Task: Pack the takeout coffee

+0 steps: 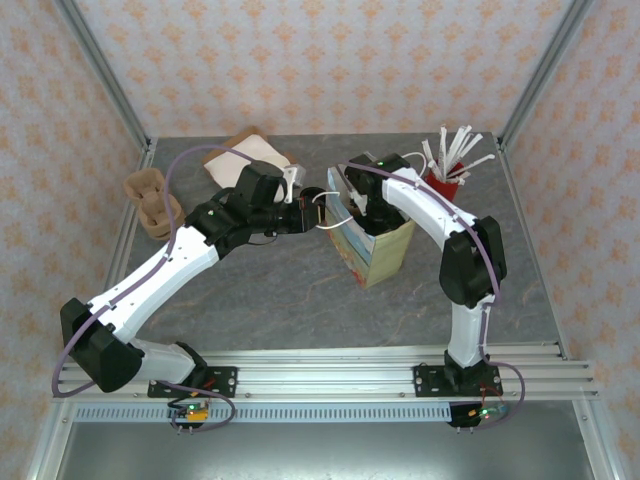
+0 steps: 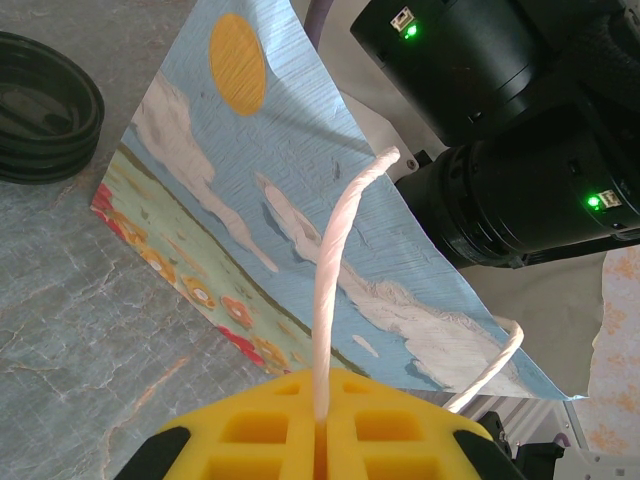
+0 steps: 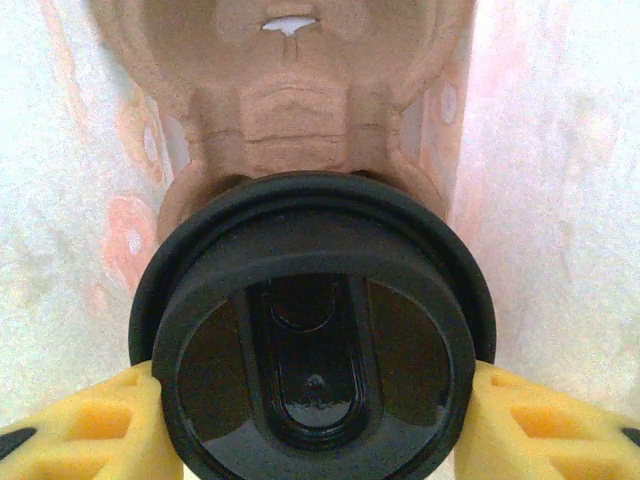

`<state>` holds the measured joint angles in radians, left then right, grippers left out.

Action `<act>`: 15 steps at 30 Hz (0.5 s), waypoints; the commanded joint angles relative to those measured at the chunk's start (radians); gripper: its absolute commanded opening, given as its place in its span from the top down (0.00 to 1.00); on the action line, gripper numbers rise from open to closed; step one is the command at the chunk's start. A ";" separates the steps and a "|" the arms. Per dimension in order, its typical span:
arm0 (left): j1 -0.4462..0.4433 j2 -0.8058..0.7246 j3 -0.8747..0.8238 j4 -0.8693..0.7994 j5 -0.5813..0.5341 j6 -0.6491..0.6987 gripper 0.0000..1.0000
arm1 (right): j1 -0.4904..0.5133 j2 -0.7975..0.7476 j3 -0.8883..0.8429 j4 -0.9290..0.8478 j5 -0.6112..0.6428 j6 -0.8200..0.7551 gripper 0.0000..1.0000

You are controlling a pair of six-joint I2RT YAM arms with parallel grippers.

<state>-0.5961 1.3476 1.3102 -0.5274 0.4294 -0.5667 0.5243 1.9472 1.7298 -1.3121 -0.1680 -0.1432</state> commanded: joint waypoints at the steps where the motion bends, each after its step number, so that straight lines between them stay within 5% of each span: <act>1: -0.011 -0.012 0.003 -0.008 -0.009 0.027 0.91 | -0.025 0.071 -0.053 0.033 0.085 0.000 0.43; 15: -0.011 -0.009 0.001 -0.005 -0.011 0.027 0.91 | -0.018 0.005 0.001 -0.005 0.042 0.009 0.26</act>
<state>-0.5961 1.3476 1.3102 -0.5274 0.4294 -0.5667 0.5175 1.9438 1.7298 -1.3117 -0.1757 -0.1429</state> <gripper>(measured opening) 0.090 0.737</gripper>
